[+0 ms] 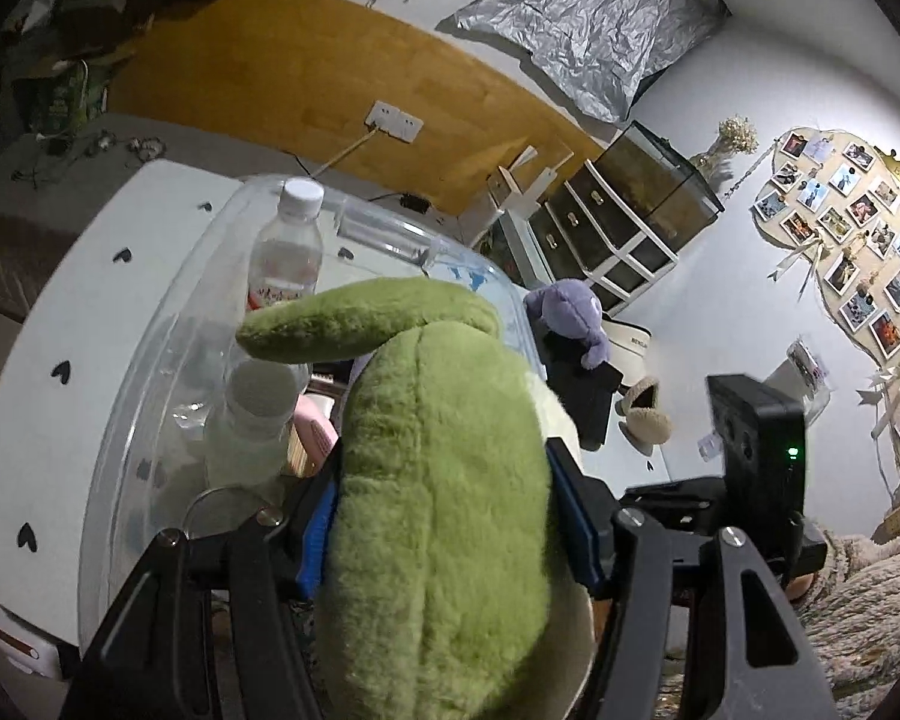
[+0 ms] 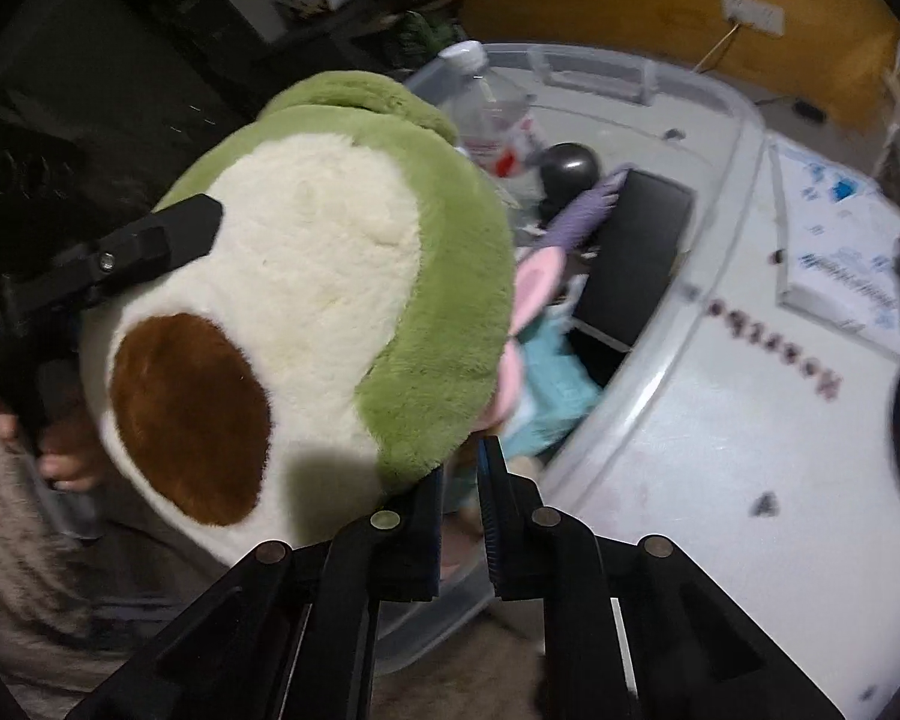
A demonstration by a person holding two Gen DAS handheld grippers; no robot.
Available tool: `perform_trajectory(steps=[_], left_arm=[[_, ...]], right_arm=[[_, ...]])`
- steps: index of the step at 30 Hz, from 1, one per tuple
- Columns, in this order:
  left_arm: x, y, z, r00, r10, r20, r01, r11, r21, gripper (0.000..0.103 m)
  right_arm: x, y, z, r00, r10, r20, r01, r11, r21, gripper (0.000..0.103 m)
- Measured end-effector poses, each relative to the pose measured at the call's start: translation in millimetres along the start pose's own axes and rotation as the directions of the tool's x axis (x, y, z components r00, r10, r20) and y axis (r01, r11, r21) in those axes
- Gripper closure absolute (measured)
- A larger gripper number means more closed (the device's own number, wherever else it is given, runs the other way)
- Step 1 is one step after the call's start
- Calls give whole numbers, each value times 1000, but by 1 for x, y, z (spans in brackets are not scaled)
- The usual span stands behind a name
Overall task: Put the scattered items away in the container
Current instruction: 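Carry the avocado plush with the left tool over the clear box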
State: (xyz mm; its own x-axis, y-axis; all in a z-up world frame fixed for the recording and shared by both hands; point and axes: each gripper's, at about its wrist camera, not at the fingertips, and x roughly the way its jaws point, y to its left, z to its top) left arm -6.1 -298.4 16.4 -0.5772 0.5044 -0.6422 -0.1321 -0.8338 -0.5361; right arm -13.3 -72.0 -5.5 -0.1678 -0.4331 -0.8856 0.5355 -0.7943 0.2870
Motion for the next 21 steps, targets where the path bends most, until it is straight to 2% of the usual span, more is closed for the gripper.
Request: perform_trajectory(steps=[3, 5, 10, 14, 17, 19, 21], left_arm=[[14, 10, -4, 998, -2, -56, 2, 1000, 2, 43], [29, 12, -9, 993, 2, -114, 1, 1000, 28, 44], [39, -4, 1, 988, -14, -154, 34, 991, 126, 44], [46, -19, 1, 977, -70, -202, 109, 976, 190, 45], [58, -27, 2, 979, -8, -205, 62, 964, 259, 45], [64, -21, 5, 979, 1, -206, 48, 971, 234, 43], [61, -13, 9, 981, -21, -195, 56, 983, 177, 39]], right_arm=[[-10, 2, -1, 999, -33, 12, 33, 999, -20, 86], [-17, 3, 0, 999, -14, 31, 16, 999, -38, 86], [-33, 6, 6, 996, -11, 85, 13, 1000, -28, 86], [-36, 1, 15, 993, -6, 117, 3, 1000, 24, 86], [-35, -2, 21, 991, -5, 131, -1, 999, 45, 86], [-26, -6, 28, 992, -1, 127, -7, 998, 60, 86], [-15, -7, 35, 993, 13, 117, -21, 997, 75, 86]])
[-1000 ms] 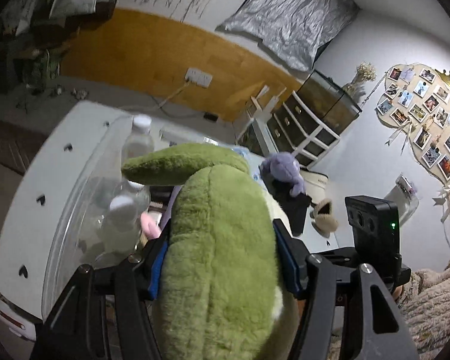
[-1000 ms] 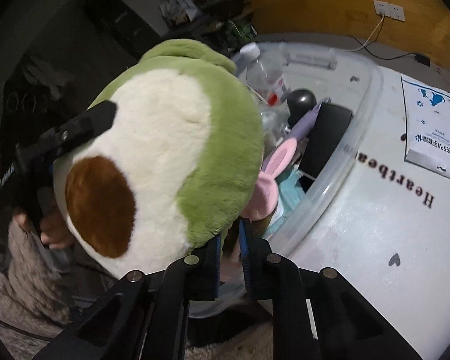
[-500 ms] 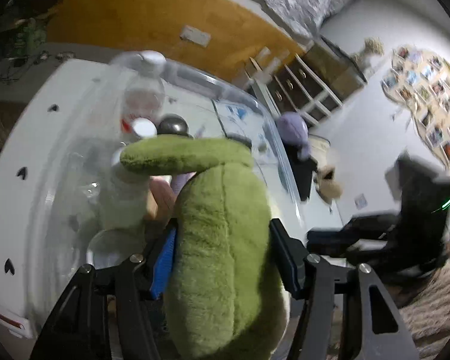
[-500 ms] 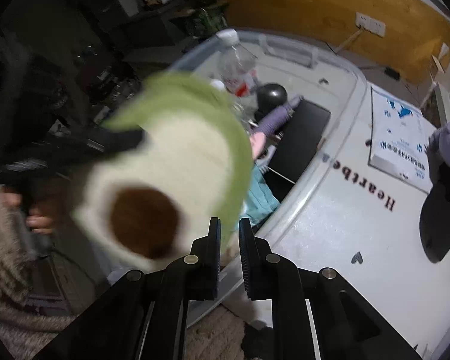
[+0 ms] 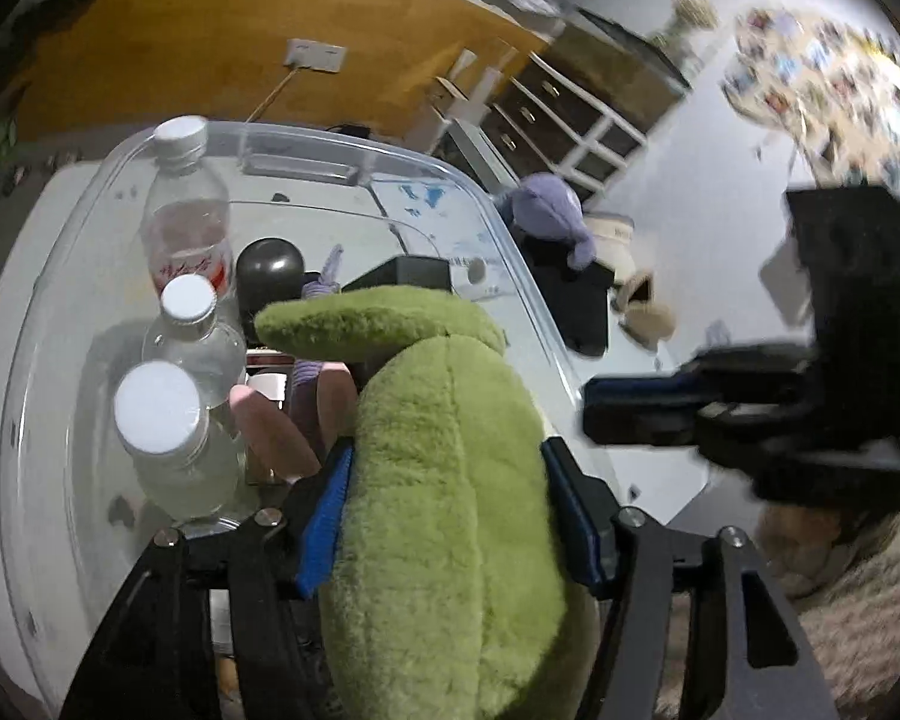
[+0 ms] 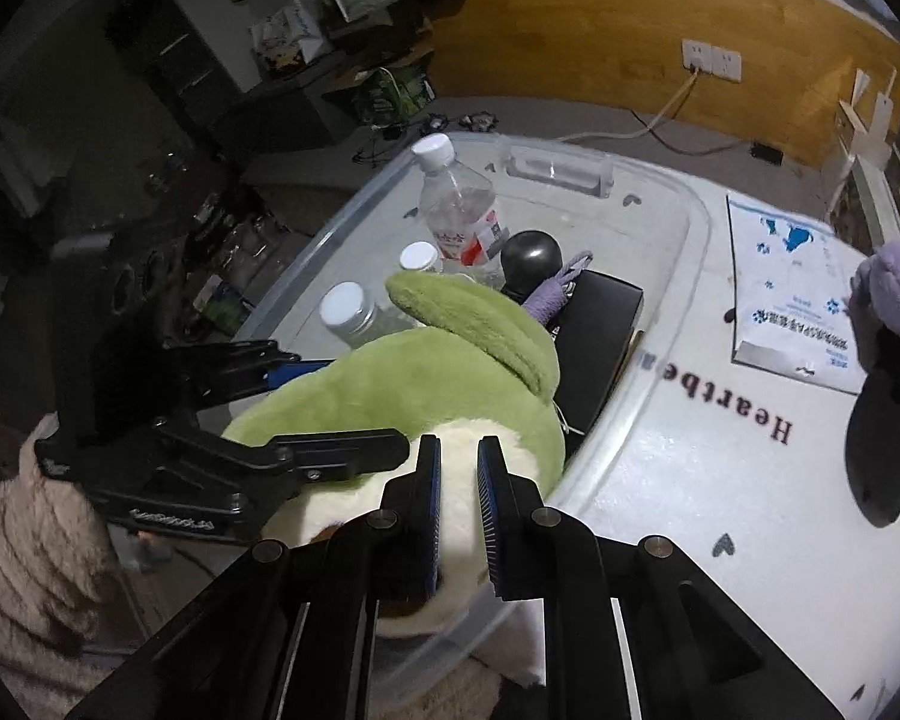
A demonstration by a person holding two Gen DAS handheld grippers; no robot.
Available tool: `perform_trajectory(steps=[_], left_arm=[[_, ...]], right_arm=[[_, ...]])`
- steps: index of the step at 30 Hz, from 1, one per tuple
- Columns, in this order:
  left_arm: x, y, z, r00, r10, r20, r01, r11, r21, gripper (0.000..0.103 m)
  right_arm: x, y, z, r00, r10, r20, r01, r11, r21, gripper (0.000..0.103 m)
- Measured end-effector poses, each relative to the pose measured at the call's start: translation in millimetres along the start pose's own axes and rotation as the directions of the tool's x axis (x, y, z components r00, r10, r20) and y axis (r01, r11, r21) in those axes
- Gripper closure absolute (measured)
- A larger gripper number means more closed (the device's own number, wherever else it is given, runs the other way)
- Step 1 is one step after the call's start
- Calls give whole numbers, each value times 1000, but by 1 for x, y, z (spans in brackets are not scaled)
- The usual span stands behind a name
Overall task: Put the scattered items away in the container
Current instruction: 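Carry the avocado plush with the left tool over the clear box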
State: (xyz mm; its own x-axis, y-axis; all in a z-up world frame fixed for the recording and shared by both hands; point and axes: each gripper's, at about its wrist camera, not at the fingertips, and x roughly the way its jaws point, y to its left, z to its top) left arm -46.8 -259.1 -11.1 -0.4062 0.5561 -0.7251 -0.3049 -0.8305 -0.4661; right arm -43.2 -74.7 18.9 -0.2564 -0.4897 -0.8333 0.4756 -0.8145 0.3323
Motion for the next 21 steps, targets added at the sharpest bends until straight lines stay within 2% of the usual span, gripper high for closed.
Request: perform_trajectory(steps=[2, 8, 11, 16, 21], left_arm=[[-8, 3, 0, 1000, 14, 18, -13, 1000, -25, 33], [-49, 20, -15, 996, 35, 79, -24, 991, -133, 33], [-68, 30, -27, 993, 54, 107, -32, 980, -197, 33], [-74, 35, -39, 984, 153, 88, -129, 964, -234, 33], [-86, 35, -45, 954, 287, 82, -261, 935, -240, 33]], right_arm=[[15, 1, 4, 1000, 4, -23, -4, 1000, -11, 86], [34, 2, 7, 997, -66, -26, 65, 997, -52, 86], [36, -8, 9, 998, -53, -29, 53, 998, -21, 86], [42, -9, 11, 999, -24, -26, 23, 999, -31, 86], [47, -1, 15, 998, -58, -14, 57, 995, -85, 86]])
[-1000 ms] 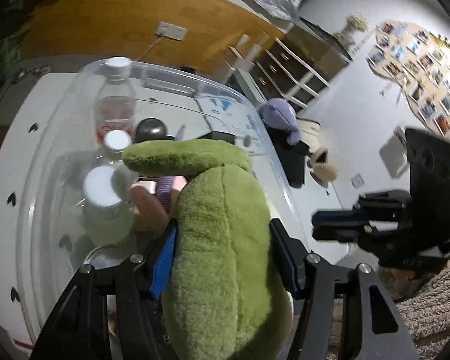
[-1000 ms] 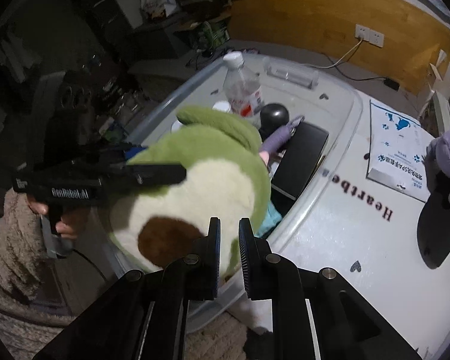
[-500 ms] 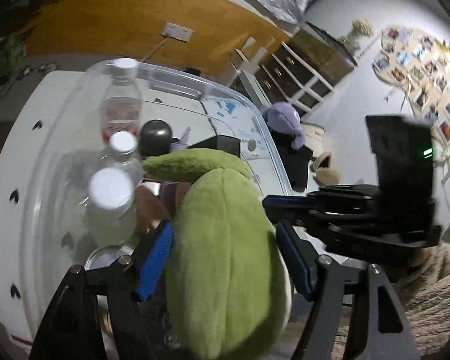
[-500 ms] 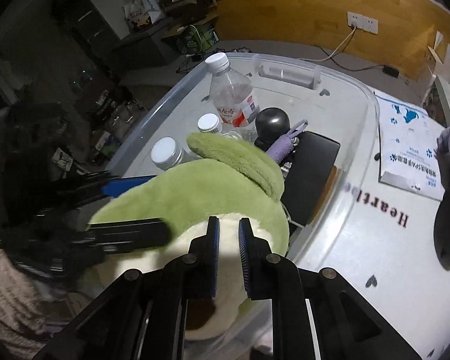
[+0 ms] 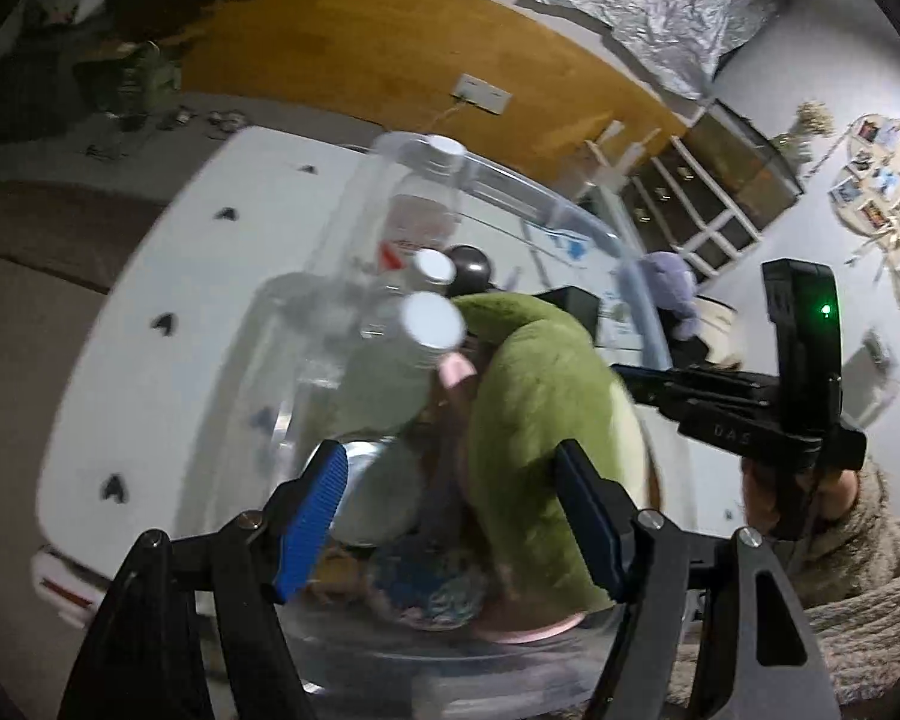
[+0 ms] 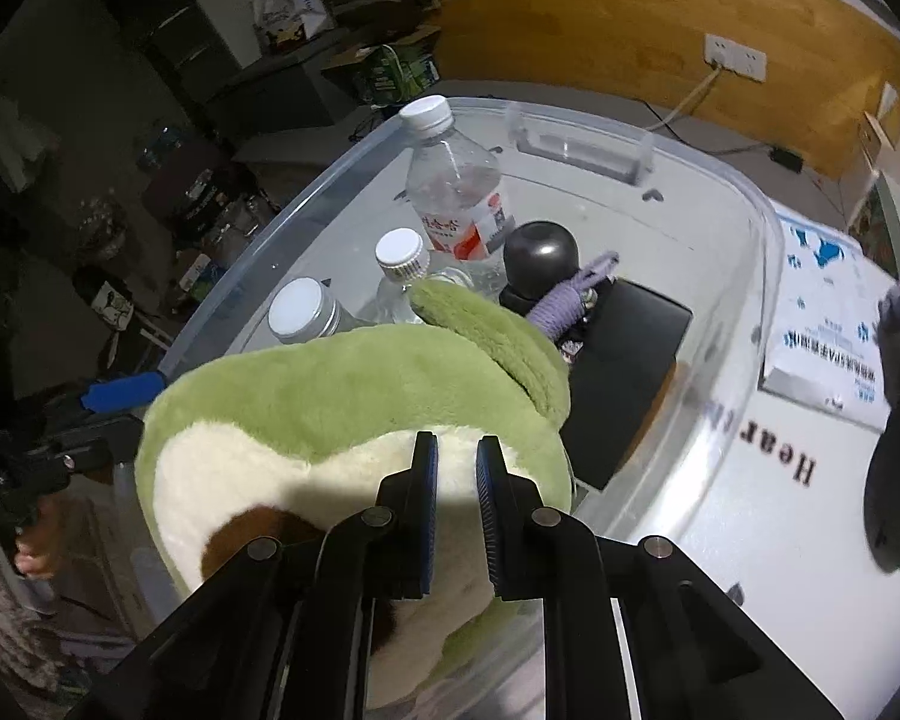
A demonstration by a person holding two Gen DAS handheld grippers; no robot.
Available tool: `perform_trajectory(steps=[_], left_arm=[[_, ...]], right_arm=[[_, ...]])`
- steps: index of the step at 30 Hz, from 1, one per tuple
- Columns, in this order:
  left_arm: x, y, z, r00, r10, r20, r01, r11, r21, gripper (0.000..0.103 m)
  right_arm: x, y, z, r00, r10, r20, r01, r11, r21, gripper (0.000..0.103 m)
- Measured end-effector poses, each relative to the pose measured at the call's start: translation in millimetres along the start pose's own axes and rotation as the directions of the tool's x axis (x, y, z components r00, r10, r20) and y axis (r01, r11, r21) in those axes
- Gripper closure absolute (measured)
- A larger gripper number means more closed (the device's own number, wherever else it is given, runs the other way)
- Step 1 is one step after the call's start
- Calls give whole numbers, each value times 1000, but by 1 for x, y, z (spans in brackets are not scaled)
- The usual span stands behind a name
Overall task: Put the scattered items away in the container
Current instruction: 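Carry the avocado plush with the left tool over the clear box, then lower the avocado plush into the clear box with the left tool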
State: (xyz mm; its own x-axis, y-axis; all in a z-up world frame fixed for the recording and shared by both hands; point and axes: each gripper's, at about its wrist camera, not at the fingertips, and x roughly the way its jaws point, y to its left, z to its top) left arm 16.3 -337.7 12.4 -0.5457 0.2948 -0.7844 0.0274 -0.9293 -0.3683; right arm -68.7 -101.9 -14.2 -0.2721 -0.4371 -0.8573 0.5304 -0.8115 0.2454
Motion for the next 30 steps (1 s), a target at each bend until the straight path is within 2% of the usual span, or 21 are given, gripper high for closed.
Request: perform_trajectory(steps=[2, 4, 6, 10, 14, 17, 19, 22, 25, 30], left_arm=[[-6, 0, -4, 996, 88, 6, -88, 995, 37, 33], [-7, -4, -11, 984, 176, 5, -175, 980, 97, 33], [0, -12, -19, 979, 203, -26, -196, 968, 159, 33], [23, -29, -33, 979, 184, -92, -160, 961, 224, 33], [33, -33, -39, 986, 79, -148, -54, 985, 165, 33], [38, -42, -43, 984, 28, -176, -3, 990, 144, 33], [40, -48, -45, 983, 17, -184, 7, 991, 132, 34], [42, -52, -49, 979, 1, -202, 22, 993, 113, 35], [38, -55, -59, 977, 35, -209, -7, 991, 133, 35], [14, -46, -62, 980, 35, -198, -16, 995, 94, 35]], right_arm=[[2, -5, 3, 1000, 1, -1, -1, 1000, 5, 86], [3, -12, 5, 999, 34, -10, -33, 999, 29, 86], [3, -17, 8, 998, 66, -11, -66, 997, 37, 86], [-8, -26, 19, 988, 157, 3, -157, 984, 80, 86], [-17, -29, 34, 989, 147, 32, -149, 986, 79, 86], [-13, -25, 41, 984, 177, 31, -179, 981, 73, 86], [-8, -17, 46, 982, 187, 23, -188, 981, 47, 86], [0, 2, 43, 989, 145, -14, -145, 989, -35, 86], [1, 15, 31, 994, 105, -14, -106, 989, -104, 86], [-5, 12, 13, 991, 131, -23, -133, 986, -98, 86]])
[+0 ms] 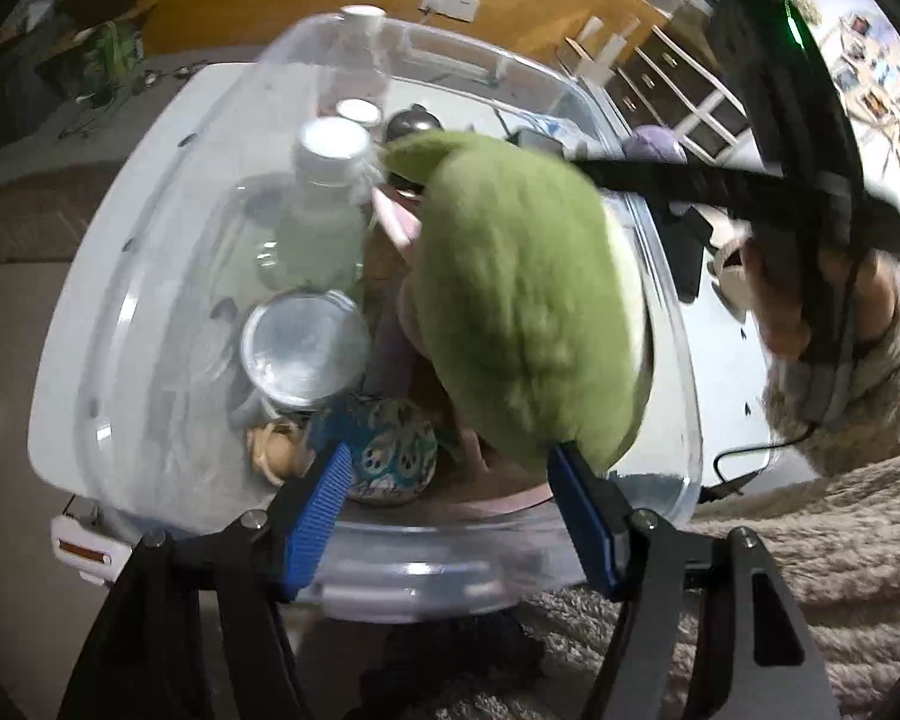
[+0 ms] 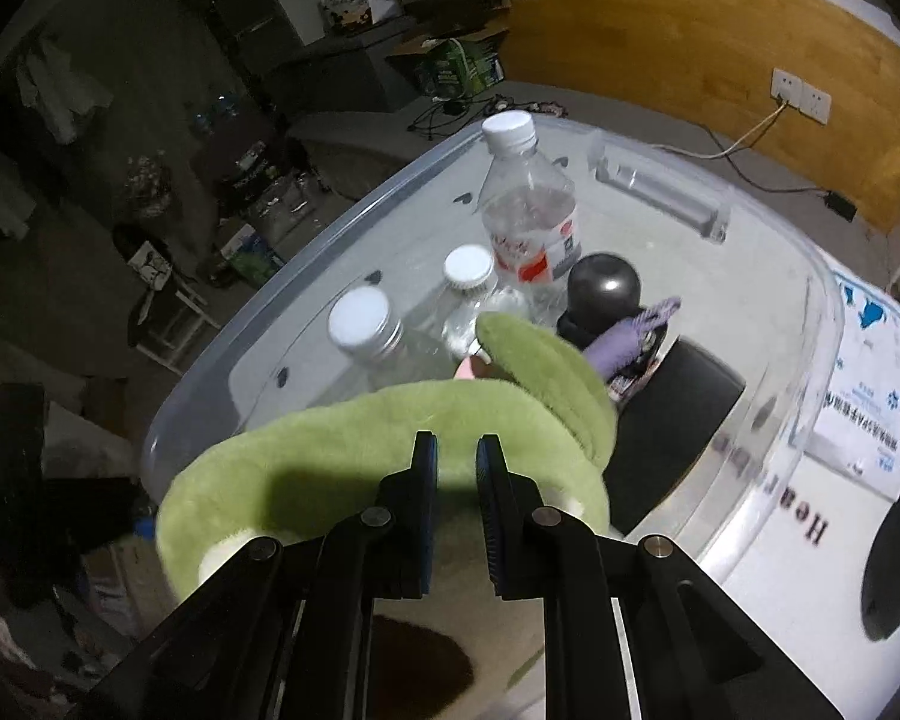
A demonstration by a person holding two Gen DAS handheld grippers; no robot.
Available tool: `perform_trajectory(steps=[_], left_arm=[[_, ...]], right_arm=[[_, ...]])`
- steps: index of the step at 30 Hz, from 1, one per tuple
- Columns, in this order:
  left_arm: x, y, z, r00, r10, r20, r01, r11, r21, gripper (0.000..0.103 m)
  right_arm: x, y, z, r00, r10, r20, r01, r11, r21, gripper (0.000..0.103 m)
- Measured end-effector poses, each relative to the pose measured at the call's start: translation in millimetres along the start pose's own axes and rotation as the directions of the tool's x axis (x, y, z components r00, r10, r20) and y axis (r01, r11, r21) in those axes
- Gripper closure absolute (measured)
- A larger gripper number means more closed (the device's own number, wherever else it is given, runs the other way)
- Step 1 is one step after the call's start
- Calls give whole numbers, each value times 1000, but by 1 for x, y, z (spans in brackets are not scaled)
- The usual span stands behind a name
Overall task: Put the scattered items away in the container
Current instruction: 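Lower the avocado plush into the clear box with the left tool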
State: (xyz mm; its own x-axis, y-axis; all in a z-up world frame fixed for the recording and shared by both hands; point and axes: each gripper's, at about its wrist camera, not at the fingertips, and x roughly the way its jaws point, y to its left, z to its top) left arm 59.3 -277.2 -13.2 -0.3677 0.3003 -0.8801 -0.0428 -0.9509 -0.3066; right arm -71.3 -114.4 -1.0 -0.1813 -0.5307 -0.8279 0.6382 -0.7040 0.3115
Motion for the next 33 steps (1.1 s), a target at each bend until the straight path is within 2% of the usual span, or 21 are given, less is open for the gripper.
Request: perform_trajectory(steps=[5, 11, 13, 17, 20, 23, 25, 27, 30, 33], left_arm=[[-29, 9, 16, 994, -6, 107, 11, 999, -50, 35], [-28, 13, 47, 985, 21, 169, -13, 999, -49, 35], [-22, 9, 55, 986, 5, 164, 0, 1000, -29, 35], [-1, -10, 63, 990, 13, 138, -21, 998, 61, 35], [3, -10, 70, 991, -30, 128, 21, 997, 67, 35], [7, -7, 74, 992, -38, 117, 31, 997, 66, 35], [10, -10, 73, 993, -26, 112, 16, 996, 91, 35], [12, -11, 73, 994, -11, 113, -1, 994, 107, 35], [18, -11, 72, 995, 3, 101, -13, 995, 99, 34], [27, -4, 71, 996, 5, 91, -11, 998, 66, 34]], right_arm=[[-8, -2, -16, 1000, 1, 18, -1, 1000, 25, 86], [-14, -4, -30, 999, 10, 31, -12, 998, 62, 86], [-15, -5, -34, 999, 14, 38, -16, 997, 74, 86], [-13, -13, -40, 999, 9, 37, -13, 993, 118, 87], [-30, -30, -39, 996, 47, 75, -62, 974, 217, 86], [-43, -43, -41, 995, 75, 63, -91, 952, 293, 86], [-46, -38, -45, 998, 61, 30, -67, 962, 264, 86], [-42, -27, -52, 996, 83, -21, -76, 972, 223, 86], [-24, -12, -59, 992, 82, -97, -65, 984, 167, 86], [-19, -8, -57, 994, 64, -91, -50, 987, 151, 86]])
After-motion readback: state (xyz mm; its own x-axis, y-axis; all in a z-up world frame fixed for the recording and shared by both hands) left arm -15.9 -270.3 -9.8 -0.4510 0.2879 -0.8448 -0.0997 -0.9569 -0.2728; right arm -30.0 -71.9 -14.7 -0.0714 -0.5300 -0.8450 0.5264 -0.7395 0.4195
